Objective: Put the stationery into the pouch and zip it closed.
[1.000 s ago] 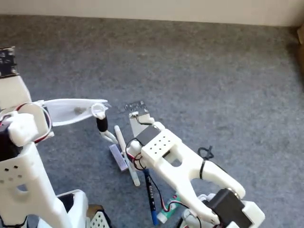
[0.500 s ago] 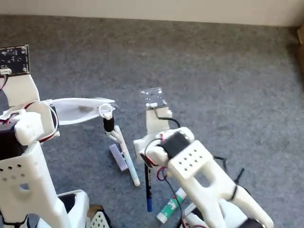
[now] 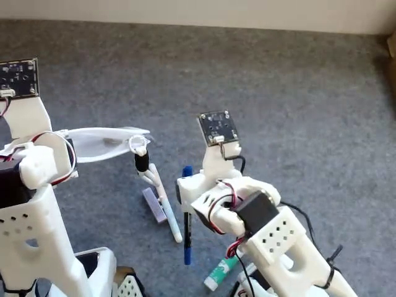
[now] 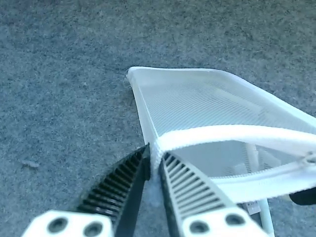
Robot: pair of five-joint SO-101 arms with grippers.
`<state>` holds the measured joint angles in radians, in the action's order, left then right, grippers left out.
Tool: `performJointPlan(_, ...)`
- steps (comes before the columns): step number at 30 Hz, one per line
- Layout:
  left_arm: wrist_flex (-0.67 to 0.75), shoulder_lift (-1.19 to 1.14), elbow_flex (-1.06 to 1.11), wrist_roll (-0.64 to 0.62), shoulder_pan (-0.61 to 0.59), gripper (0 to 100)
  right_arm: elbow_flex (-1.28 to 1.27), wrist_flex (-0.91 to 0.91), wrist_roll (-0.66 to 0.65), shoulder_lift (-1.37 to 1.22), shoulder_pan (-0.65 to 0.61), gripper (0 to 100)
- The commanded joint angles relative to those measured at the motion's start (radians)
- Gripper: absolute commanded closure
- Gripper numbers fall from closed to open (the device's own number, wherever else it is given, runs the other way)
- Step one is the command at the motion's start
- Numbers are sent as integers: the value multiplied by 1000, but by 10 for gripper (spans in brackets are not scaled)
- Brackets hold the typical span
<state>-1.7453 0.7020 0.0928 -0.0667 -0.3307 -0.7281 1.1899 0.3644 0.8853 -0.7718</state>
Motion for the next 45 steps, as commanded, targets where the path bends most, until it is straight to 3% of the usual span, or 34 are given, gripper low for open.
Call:
performJointPlan(1,5,-1,-2,3,15,993,-25,-5,-9,38,12,994)
performJointPlan(5,5,-1,-2,3,15,993,-28,-5,-6,44,15,994)
performJointPlan(29,3,-1,-2,3,15,993,641,-15,-12,44,8,994)
performJointPlan(45,3,-1,-2,3,15,993,679,-429,-12,35,10,994)
